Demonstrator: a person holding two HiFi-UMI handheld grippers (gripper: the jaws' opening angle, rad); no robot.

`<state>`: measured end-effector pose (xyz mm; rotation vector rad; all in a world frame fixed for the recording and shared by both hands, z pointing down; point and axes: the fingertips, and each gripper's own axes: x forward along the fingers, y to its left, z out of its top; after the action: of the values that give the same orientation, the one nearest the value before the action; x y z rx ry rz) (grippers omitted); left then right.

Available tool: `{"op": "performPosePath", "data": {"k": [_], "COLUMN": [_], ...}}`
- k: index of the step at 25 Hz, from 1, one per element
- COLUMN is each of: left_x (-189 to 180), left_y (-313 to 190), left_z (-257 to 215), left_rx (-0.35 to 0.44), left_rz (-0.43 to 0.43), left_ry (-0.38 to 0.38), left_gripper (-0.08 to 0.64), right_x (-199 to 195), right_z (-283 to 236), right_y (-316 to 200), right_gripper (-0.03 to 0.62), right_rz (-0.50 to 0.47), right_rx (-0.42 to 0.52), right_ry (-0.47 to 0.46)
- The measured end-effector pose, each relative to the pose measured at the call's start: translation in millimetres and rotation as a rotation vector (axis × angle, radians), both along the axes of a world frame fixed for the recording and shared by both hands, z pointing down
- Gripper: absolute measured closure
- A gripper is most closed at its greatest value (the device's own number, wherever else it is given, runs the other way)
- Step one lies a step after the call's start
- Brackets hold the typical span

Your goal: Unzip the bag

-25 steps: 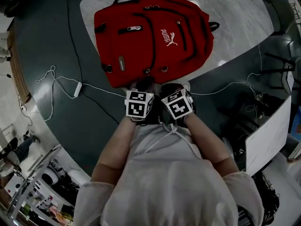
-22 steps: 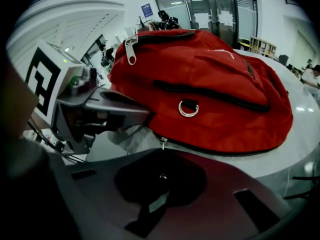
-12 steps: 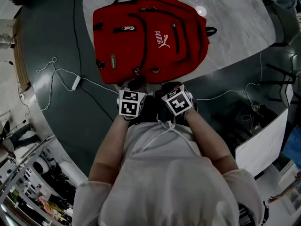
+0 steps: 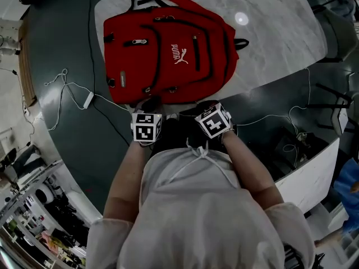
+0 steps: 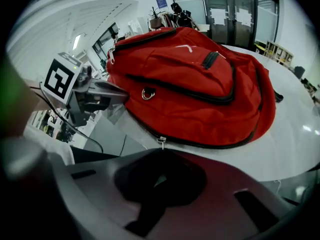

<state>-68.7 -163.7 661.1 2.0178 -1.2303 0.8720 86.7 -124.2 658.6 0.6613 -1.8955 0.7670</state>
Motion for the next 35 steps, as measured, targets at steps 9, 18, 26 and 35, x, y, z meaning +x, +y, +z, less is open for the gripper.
{"op": "performPosePath", "data": {"k": [9, 18, 26, 35], "left_x": [-2.1, -3.2, -4.3, -5.0], "left_y": [-1.9, 0.1, -0.7, -1.2], "left_z": [2.1, 1.9, 2.5, 3.4], "left_rx": [0.001, -0.002, -0.006, -0.005], "left_rz": [-0.070, -0.127, -0.184, -0.225], "left_ry": [-0.035, -0.051, -0.056, -0.056], "left_gripper": [0.540, 0.540, 0.540, 0.540], "right_x": [57.4, 103.1, 128.7, 145.5], "right_z": [5.5, 3.1, 0.5, 0.3], "right_y": [-16.1, -36.9, -54.4, -73.5], "right_gripper": [0.566, 0.566, 0.565, 0.565], "right_rz": [0.023, 0.023, -0.014, 0.001], "right_rx": [0.004, 0.004, -0.007, 0.000], "right_ry": [0.031, 0.061, 0.100, 0.118]}}
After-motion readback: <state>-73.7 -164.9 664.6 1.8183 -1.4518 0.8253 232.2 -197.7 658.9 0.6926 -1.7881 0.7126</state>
